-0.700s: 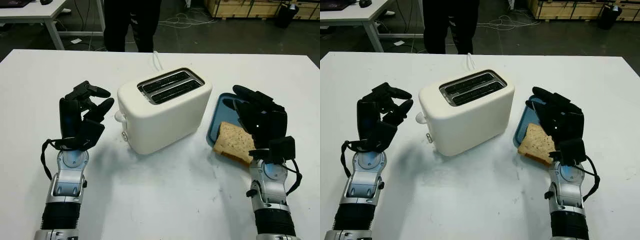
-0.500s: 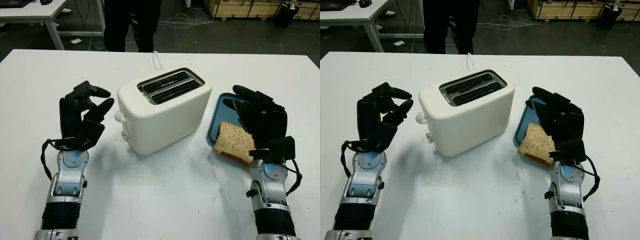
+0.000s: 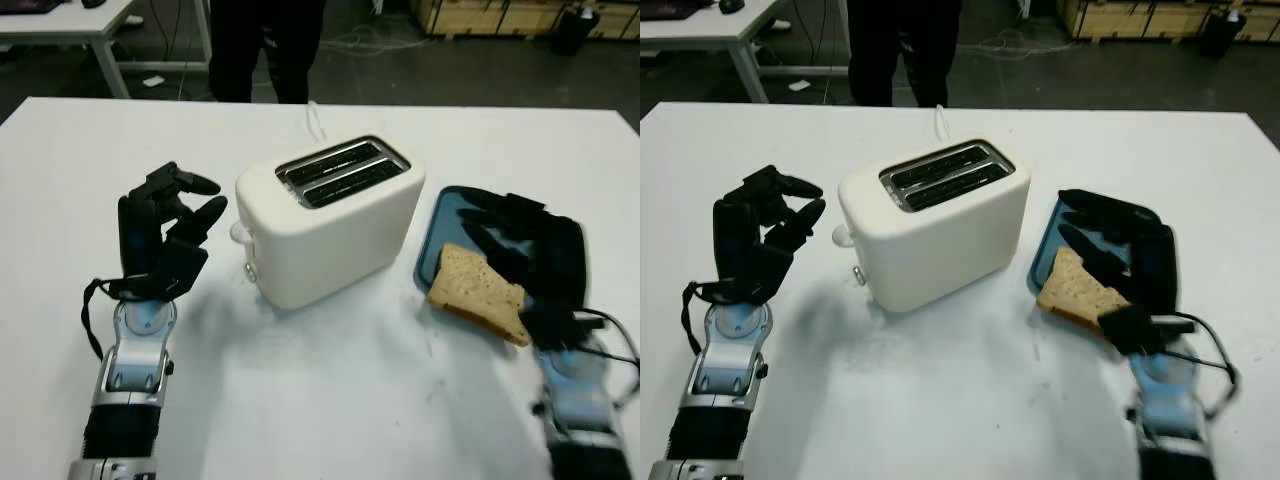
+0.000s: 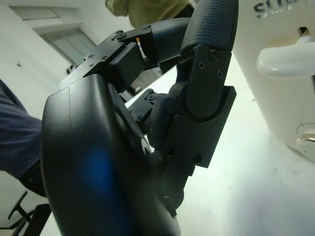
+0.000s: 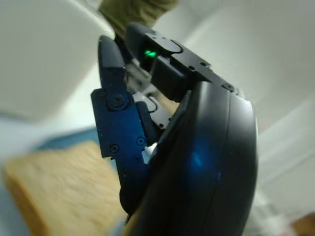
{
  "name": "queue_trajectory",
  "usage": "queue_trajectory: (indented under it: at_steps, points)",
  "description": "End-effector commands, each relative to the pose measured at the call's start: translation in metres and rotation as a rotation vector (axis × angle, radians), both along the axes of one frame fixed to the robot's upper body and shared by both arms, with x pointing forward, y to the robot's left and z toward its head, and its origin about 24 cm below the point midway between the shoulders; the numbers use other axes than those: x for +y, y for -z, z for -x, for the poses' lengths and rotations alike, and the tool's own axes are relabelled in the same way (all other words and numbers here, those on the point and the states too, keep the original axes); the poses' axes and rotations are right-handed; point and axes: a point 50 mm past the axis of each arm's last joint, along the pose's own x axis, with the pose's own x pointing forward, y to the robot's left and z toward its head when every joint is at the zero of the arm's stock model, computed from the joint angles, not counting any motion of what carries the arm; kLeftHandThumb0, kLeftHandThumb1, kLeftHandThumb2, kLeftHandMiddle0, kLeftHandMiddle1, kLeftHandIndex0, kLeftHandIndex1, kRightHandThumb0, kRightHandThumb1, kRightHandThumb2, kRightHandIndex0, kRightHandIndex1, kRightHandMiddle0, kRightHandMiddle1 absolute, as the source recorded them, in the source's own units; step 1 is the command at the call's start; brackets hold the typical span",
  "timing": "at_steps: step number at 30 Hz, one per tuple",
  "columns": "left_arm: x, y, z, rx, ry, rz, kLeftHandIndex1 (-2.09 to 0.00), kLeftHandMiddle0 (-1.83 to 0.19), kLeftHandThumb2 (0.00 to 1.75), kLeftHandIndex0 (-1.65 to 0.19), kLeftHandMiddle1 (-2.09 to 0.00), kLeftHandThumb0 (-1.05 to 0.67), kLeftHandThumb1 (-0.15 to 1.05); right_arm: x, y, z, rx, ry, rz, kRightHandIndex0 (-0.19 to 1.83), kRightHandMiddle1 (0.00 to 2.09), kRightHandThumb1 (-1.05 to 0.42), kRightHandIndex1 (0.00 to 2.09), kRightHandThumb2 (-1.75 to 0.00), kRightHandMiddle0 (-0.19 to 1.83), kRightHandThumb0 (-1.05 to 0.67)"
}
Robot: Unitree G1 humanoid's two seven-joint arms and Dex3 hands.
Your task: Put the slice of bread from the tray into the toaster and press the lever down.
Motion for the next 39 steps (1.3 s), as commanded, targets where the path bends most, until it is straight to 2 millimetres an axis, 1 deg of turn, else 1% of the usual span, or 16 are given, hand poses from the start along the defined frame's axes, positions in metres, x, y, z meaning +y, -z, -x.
queue_trajectory:
  at_steps: [1, 4, 5, 8, 11, 14, 20, 25, 28, 34, 39]
  points:
    - [0.001, -0.002, 0.000, -0.008, 0.003, -0.008, -1.06, -1.06, 0.12, -0.84, -1.45, -0.90, 0.92, 0.000, -0.003, 0.013, 0.001, -0.001, 0.130, 0.66, 0.00, -0.91, 0.01, -0.02, 0.58, -0.56]
    - [0.001, -0.003, -0.001, -0.011, 0.005, -0.009, -1.06, -1.07, 0.13, -0.84, -1.45, -0.91, 0.92, 0.002, -0.001, 0.025, 0.048, 0.000, 0.290, 0.52, 0.00, -0.91, 0.00, -0.01, 0.43, -0.61]
    - [0.001, -0.004, -0.002, -0.016, 0.011, -0.009, -1.06, -1.07, 0.13, -0.84, -1.45, -0.91, 0.92, 0.003, 0.001, 0.027, 0.073, 0.011, 0.366, 0.48, 0.00, -0.91, 0.00, -0.02, 0.40, -0.64]
    - [0.002, -0.005, -0.002, -0.023, 0.019, -0.011, -1.07, -1.04, 0.12, -0.83, -1.43, -0.89, 0.92, 0.005, 0.005, 0.031, 0.132, 0.028, 0.516, 0.31, 0.00, -0.92, 0.00, -0.03, 0.29, -0.75]
    - [0.003, -0.006, -0.003, -0.025, 0.016, -0.018, -1.09, -1.04, 0.12, -0.82, -1.45, -0.88, 0.92, 0.007, 0.008, 0.034, 0.185, 0.033, 0.605, 0.17, 0.00, -0.92, 0.00, -0.03, 0.19, -0.81]
    - [0.003, -0.007, -0.003, -0.032, 0.019, -0.020, -1.11, -1.01, 0.13, -0.81, -1.45, -0.88, 0.92, 0.009, 0.013, 0.035, 0.226, 0.030, 0.650, 0.09, 0.00, -0.91, 0.00, -0.02, 0.13, -0.85]
    - [0.003, -0.006, -0.004, -0.035, 0.028, -0.017, -1.11, -1.03, 0.12, -0.81, -1.44, -0.89, 0.92, 0.013, 0.027, 0.034, 0.249, 0.058, 0.693, 0.04, 0.00, -0.92, 0.00, -0.01, 0.09, -0.85]
    - [0.003, -0.006, -0.003, -0.030, 0.026, -0.014, -1.12, -1.03, 0.12, -0.82, -1.45, -0.90, 0.92, 0.013, 0.045, 0.027, 0.283, 0.099, 0.738, 0.01, 0.00, -0.92, 0.01, -0.04, 0.06, -0.82]
    - [0.003, -0.005, -0.002, -0.029, 0.025, -0.016, -1.11, -1.03, 0.12, -0.81, -1.45, -0.89, 0.92, 0.012, 0.054, 0.024, 0.296, 0.103, 0.738, 0.03, 0.01, -0.92, 0.01, -0.04, 0.06, -0.77]
    - [0.003, -0.005, -0.002, -0.035, 0.030, -0.004, -1.11, -1.04, 0.13, -0.81, -1.46, -0.89, 0.92, 0.010, 0.067, 0.020, 0.330, 0.119, 0.776, 0.08, 0.01, -0.92, 0.03, -0.08, 0.08, -0.64]
    - [0.003, -0.004, -0.002, -0.038, 0.035, -0.003, -1.12, -1.02, 0.13, -0.81, -1.46, -0.88, 0.92, 0.008, 0.074, 0.018, 0.303, 0.151, 0.800, 0.18, 0.05, -0.92, 0.09, -0.07, 0.16, -0.53]
